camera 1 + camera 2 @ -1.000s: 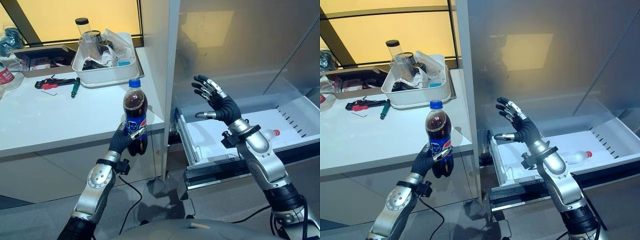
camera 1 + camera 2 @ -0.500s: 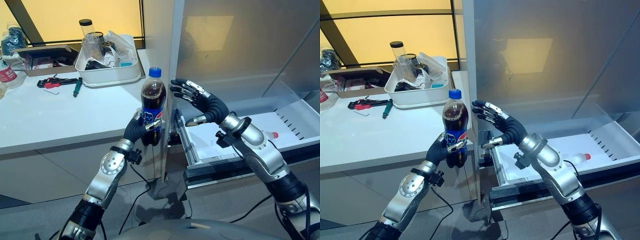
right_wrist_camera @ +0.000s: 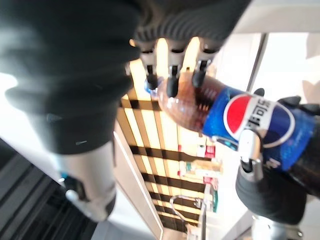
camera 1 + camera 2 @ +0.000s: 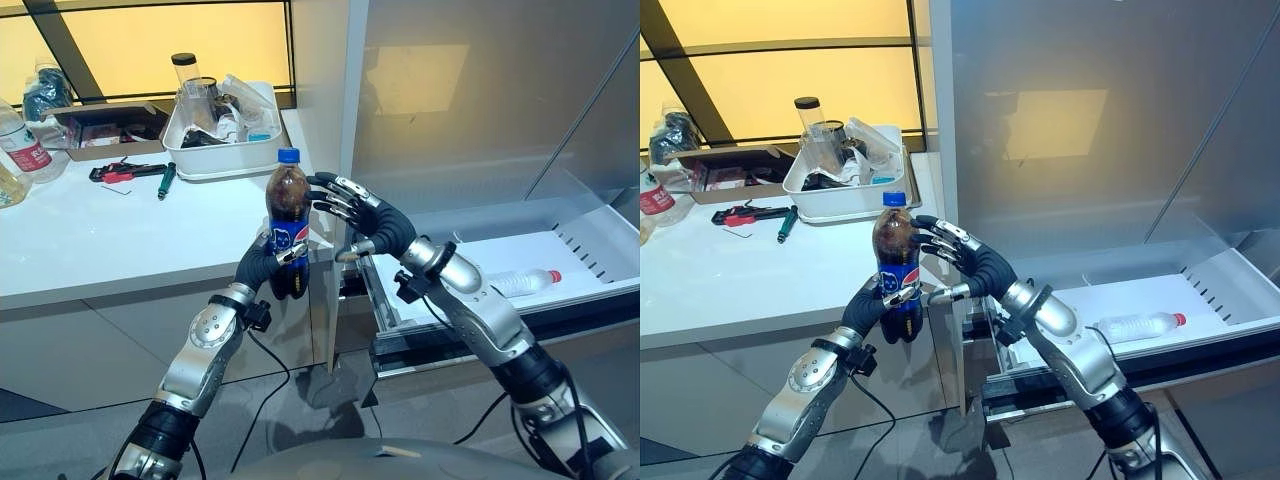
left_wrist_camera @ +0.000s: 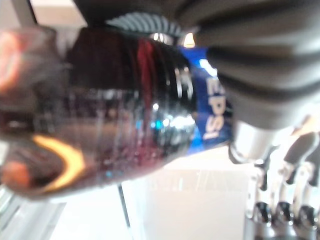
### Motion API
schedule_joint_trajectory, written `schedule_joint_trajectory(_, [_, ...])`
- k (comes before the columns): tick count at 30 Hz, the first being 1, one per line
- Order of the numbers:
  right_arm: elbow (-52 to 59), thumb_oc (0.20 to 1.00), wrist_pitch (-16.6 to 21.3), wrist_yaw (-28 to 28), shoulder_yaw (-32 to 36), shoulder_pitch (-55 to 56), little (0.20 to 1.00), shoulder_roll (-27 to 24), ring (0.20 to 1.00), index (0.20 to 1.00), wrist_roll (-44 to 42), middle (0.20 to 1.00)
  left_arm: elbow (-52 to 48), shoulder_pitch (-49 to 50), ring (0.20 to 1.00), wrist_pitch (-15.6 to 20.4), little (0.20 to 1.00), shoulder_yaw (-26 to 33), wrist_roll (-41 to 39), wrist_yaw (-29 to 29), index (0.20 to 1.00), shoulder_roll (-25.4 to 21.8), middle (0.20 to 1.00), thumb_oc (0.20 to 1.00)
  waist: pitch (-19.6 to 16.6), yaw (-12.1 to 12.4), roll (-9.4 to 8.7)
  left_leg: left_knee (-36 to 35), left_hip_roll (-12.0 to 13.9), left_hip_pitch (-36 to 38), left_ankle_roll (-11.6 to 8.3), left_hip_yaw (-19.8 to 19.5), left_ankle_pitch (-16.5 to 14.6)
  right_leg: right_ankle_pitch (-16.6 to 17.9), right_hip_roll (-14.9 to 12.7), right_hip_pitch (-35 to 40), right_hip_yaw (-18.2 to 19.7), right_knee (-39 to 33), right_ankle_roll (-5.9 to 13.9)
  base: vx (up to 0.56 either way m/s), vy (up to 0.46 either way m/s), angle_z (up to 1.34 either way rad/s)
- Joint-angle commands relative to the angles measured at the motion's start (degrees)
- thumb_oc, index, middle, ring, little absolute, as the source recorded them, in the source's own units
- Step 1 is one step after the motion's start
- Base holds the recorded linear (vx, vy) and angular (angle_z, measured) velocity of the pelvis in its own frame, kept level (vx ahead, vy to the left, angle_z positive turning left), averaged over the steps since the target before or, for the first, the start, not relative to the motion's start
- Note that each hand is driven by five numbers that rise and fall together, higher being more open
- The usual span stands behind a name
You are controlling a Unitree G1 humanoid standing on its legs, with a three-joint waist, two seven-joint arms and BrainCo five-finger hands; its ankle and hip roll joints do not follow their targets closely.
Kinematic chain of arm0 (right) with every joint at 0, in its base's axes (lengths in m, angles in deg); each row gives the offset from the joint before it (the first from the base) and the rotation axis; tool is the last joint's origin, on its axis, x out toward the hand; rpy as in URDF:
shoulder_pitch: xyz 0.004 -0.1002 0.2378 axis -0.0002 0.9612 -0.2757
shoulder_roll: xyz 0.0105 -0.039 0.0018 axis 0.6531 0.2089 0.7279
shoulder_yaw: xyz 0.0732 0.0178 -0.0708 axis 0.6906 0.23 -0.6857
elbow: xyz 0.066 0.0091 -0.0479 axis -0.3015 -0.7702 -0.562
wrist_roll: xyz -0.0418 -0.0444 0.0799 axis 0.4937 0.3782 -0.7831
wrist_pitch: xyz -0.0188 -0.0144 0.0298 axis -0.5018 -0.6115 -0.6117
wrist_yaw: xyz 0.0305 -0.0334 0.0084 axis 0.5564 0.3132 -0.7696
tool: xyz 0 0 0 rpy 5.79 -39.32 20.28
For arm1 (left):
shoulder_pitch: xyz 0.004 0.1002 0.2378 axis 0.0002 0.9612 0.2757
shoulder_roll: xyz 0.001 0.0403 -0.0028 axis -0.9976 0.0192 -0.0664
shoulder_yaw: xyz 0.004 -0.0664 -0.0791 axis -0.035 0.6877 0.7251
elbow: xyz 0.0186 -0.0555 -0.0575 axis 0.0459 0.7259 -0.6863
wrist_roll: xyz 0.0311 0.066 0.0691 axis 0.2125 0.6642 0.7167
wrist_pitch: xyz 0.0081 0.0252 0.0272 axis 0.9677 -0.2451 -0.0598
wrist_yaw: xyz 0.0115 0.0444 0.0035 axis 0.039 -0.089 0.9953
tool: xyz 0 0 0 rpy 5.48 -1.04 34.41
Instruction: Take the drinks into the refrigerator
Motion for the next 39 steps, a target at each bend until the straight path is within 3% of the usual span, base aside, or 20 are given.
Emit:
schedule_joint_trajectory(1, [-5.64, 1.000, 2.11, 2.59, -5.42, -7.93, 1.000, 2.57, 1.000, 1.000, 0.46, 1.000, 15.21, -17.84, 0.200, 4.40, 0.200, -6.80, 3.47, 4.72, 0.200, 5.01, 0.200, 0.200, -3.05, -1.48, -0.56, 0.32, -0.12, 0.63, 1.39, 2.37, -5.14, 0.21, -2.50, 0.06, 1.31, 0.23, 3.67, 0.04, 0.008, 0.01])
schedule_joint_trajectory(5, [-11.01, 1.000, 3.37, 3.29, -11.64, -13.24, 1.000, 5.19, 1.000, 1.000, -0.58, 1.000, 38.51, -30.32, 0.200, 4.53, 0.200, -10.88, 7.36, 8.87, 0.200, 9.44, 0.200, 0.200, -3.48, -3.25, -0.25, 0.32, -0.01, 1.05, 1.10, 3.16, -5.08, 0.38, -2.36, 0.03, 1.75, 0.23, 3.77, 0.02, 0.003, -0.02])
schedule_joint_trajectory(6, [-9.68, 1.000, 4.51, 3.68, -9.46, -11.75, 1.000, 3.79, 1.000, 1.000, 0.08, 1.000, 14.50, -26.63, 0.200, 9.67, 0.200, -6.95, 5.56, 9.67, 0.200, 3.27, 0.200, 0.200, -2.79, -2.08, -0.04, 0.32, -0.02, 1.20, 1.06, 2.99, -5.33, 0.21, -2.38, 0.44, 1.52, 0.23, 3.73, 0.00, 0.000, 0.00])
schedule_joint_trajectory(8, [-10.07, 1.000, 3.79, 4.18, -9.56, -12.78, 1.000, 4.64, 1.000, 1.000, 0.55, 1.000, 9.51, -22.33, 0.200, 8.48, 0.200, -9.78, 7.72, 8.01, 0.200, 3.21, 0.200, 0.200, -2.66, -1.49, -0.39, 0.32, -0.03, 0.72, 1.20, 2.33, -5.17, 0.17, -2.52, 0.31, 1.11, 0.23, 3.66, -0.02, 0.000, -0.29])
schedule_joint_trajectory(14, [-14.28, 1.000, 3.14, 6.24, -8.89, -15.48, 1.000, 5.54, 1.000, 1.000, 0.97, 1.000, -4.40, -10.17, 0.200, 8.99, 0.200, -6.68, 8.91, 4.53, 0.200, -1.12, 0.200, 0.200, -2.10, 0.97, -0.70, 0.32, -0.11, 0.29, 1.30, 1.48, -5.23, -0.19, -2.63, 0.55, 0.43, 0.23, 3.52, -0.01, -0.002, 0.08])
schedule_joint_trajectory(20, [-18.92, 1.000, 2.30, 6.90, -9.91, -18.46, 1.000, 6.05, 1.000, 1.000, -1.19, 1.000, -6.46, -8.00, 0.200, 8.63, 0.200, -6.24, 7.22, 3.29, 0.200, -2.14, 0.200, 0.200, -1.94, 1.68, -0.73, 0.32, -0.13, 0.33, 1.24, 1.32, -5.22, -0.38, -2.71, 0.84, 0.04, 0.23, 3.42, 0.01, -0.002, 0.02])
schedule_joint_trajectory(39, [-15.30, 1.000, 2.86, 7.05, -4.09, -15.70, 1.000, 2.19, 1.000, 1.000, -1.00, 1.000, -11.61, -0.56, 0.200, 8.08, 0.200, 0.74, 3.61, 2.84, 0.200, -2.97, 0.200, 0.200, -1.67, 2.79, -0.56, 0.32, 0.05, 0.49, 1.08, 0.79, -5.33, -1.21, -2.50, 1.53, -0.98, 0.23, 3.24, 0.00, -0.002, 0.01])
